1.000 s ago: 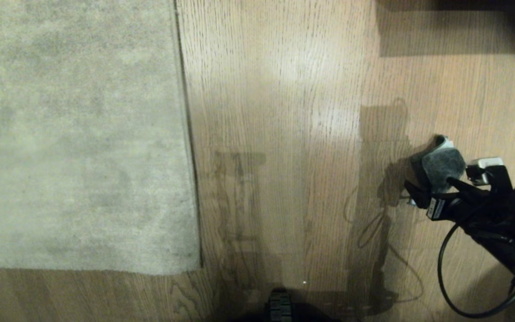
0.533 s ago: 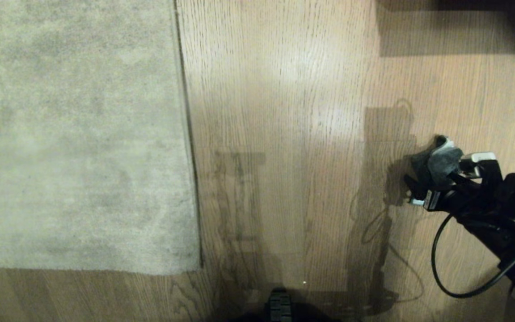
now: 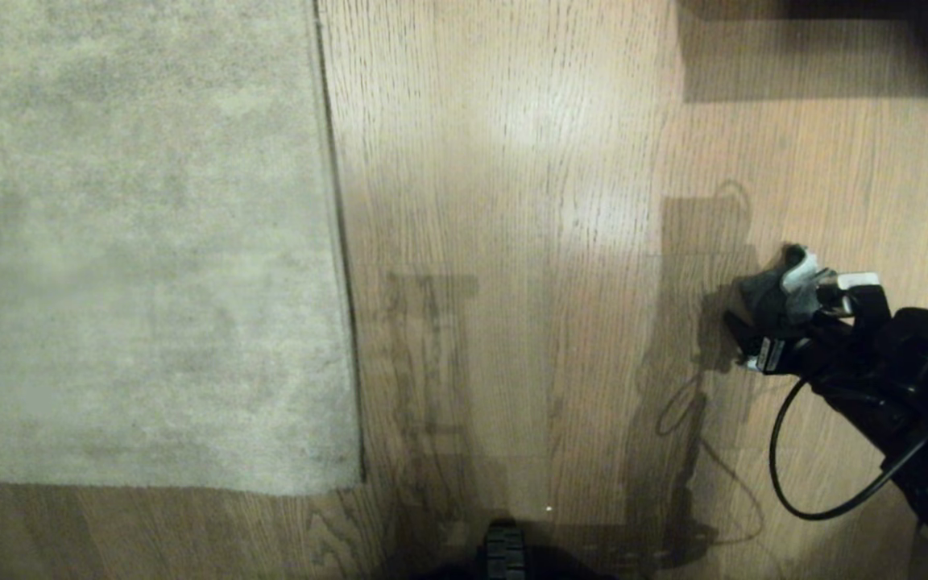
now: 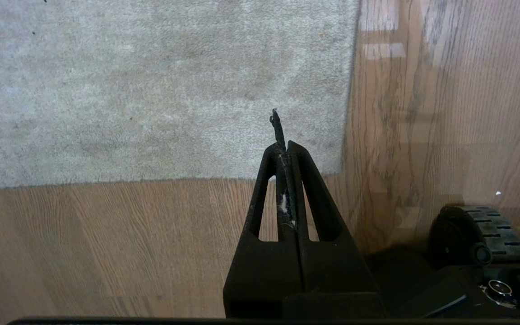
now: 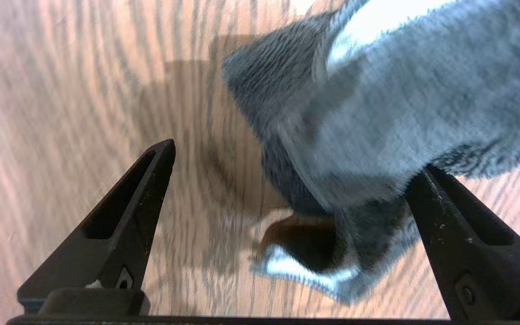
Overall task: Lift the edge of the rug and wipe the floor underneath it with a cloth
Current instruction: Pick up the rag
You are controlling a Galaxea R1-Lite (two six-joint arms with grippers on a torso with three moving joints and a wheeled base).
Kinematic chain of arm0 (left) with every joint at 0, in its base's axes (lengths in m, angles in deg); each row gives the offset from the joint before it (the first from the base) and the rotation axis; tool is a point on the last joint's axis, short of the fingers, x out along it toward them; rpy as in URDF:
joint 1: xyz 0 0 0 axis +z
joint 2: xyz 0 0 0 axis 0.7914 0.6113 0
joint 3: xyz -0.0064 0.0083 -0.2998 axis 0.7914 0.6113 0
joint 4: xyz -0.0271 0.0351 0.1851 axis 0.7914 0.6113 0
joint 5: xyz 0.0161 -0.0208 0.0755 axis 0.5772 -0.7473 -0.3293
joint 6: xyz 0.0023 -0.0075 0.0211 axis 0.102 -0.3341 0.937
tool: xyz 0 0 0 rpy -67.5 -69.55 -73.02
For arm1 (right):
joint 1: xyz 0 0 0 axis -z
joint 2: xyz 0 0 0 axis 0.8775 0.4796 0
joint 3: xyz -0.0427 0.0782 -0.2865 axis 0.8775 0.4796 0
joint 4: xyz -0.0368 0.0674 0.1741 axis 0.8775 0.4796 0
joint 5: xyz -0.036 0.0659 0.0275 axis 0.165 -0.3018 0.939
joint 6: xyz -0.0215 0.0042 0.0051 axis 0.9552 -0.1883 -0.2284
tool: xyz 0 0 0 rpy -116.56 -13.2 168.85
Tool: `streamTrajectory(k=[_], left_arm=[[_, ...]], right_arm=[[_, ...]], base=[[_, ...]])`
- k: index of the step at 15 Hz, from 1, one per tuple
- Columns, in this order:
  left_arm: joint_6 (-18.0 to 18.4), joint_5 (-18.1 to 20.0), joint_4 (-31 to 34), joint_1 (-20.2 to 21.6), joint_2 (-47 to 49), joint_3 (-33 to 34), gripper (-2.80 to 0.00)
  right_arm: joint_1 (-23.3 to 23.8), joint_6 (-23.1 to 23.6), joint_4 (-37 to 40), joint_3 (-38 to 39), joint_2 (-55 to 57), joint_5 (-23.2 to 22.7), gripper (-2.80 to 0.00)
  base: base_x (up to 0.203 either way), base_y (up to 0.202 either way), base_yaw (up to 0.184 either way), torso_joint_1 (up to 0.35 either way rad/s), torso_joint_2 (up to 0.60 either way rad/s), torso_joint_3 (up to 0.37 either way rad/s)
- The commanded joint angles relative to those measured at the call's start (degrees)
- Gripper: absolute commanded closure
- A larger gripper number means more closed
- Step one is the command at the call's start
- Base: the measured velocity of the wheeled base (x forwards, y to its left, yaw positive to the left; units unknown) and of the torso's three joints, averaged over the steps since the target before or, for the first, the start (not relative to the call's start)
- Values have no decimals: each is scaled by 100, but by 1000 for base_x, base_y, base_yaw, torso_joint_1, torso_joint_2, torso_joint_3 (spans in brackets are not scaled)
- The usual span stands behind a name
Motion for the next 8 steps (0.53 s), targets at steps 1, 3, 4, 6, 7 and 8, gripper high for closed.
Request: streamTrajectory(k=[1, 3, 4, 6, 7, 8], left_arm=[[2, 0, -4, 0, 0, 0, 0], [2, 0, 0, 0, 0, 0, 0], [2, 0, -4, 0, 0, 0, 0], [2, 0, -4, 0, 0, 0, 0], [2, 0, -4, 0, 0, 0, 0], [2, 0, -4, 0, 0, 0, 0]], right_arm=[[-19, 47, -166, 320, -373, -23, -280], [-49, 70, 3, 659, -807, -29, -280], [-51, 100, 131, 732, -1022, -30, -280], [-16, 235, 459, 751, -1457, -30, -280], [31, 326, 676, 734, -1645, -30, -280], [92, 436, 923, 721, -1820, -30, -280]], base=[[0, 0, 0, 0, 0, 0], [0, 0, 0, 0, 0, 0], [0, 0, 0, 0, 0, 0], [0, 0, 0, 0, 0, 0], [0, 0, 0, 0, 0, 0], [0, 0, 0, 0, 0, 0]])
